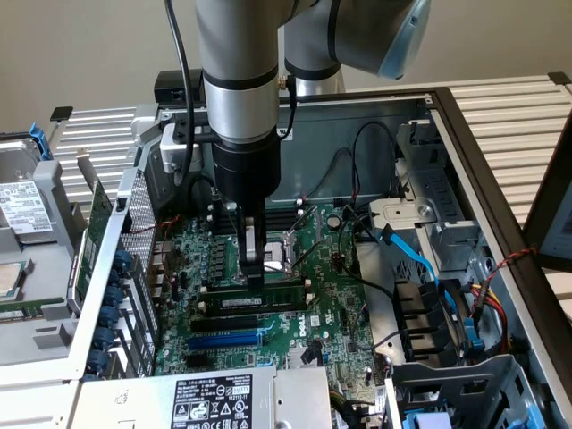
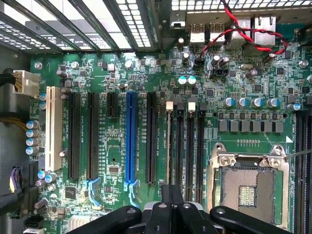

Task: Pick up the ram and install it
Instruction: 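Press down the ram until it locks into place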

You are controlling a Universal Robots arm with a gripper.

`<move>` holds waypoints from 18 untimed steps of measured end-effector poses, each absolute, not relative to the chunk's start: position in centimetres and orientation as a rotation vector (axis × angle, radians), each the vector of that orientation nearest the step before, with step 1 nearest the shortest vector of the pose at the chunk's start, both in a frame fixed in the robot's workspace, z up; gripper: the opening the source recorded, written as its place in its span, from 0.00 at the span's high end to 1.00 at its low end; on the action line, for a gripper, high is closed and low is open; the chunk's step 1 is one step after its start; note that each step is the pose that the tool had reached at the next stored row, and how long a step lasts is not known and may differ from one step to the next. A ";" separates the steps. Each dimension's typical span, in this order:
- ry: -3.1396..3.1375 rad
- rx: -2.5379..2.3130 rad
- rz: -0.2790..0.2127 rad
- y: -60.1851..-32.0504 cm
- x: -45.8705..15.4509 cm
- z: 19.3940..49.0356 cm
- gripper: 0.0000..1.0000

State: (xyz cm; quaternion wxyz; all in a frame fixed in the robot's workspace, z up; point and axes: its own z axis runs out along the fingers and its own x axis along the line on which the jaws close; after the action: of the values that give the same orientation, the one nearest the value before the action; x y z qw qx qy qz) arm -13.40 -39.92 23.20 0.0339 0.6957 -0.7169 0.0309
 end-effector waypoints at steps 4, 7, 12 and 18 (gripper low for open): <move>-2.206 2.140 0.097 -40.0 -13.4 23.2 0.89; -2.207 2.141 0.099 -40.0 -13.4 23.2 0.89; -2.206 2.141 0.099 -40.0 -13.4 23.1 0.89; -2.206 2.142 0.099 -40.0 -13.4 23.0 0.89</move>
State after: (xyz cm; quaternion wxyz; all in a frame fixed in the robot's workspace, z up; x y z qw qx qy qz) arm -13.40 -39.99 22.99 0.0326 0.6958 -0.7168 0.0321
